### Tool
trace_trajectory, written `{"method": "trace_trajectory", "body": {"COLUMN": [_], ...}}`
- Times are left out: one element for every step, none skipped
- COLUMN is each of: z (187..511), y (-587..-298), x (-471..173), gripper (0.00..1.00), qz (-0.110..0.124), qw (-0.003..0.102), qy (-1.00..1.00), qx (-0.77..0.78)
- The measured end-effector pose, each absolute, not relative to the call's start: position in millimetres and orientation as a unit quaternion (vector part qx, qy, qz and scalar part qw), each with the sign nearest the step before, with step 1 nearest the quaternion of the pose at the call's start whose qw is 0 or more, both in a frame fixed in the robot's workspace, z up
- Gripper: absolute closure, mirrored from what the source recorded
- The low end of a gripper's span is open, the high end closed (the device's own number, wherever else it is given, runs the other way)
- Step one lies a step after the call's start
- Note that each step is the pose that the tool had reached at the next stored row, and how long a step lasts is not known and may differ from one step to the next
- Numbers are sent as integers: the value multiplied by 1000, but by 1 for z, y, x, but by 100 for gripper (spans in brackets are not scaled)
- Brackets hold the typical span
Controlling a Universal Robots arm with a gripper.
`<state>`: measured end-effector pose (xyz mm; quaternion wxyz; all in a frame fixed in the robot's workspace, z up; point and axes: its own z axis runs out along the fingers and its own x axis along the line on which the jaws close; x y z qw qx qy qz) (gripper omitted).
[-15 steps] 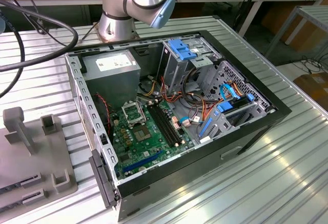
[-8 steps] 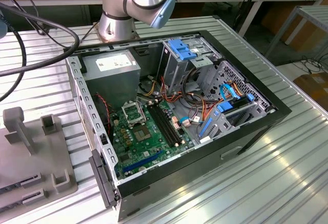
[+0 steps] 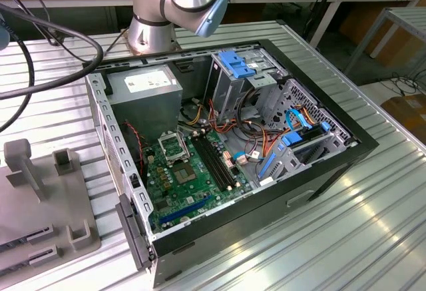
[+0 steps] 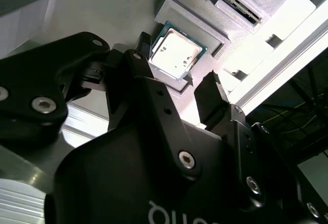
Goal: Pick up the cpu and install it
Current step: 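Pick up the cpu and move it towards the insertion slot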
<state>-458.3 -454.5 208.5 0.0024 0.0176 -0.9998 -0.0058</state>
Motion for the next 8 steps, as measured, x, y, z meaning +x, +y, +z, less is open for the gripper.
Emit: {"method": "trace_trajectory", "body": {"z": [207, 205, 205, 204, 204, 203, 203, 202], "y": [-454, -454, -454, -454, -453, -453, -453, -453], "x": [-458, -458, -458, -458, -458, -458, -458, -458], "gripper": [38, 38, 38, 38, 38, 38, 38, 38], "qz": [-6, -6, -6, -6, -6, -6, -6, -6], "qw": [2, 3, 3, 3, 3, 4, 4, 4], "qy": [-1000, -1000, -1000, -1000, -1000, -1000, -1000, -1000], "qx": [15, 11, 8, 5, 3, 2, 2, 1]}}
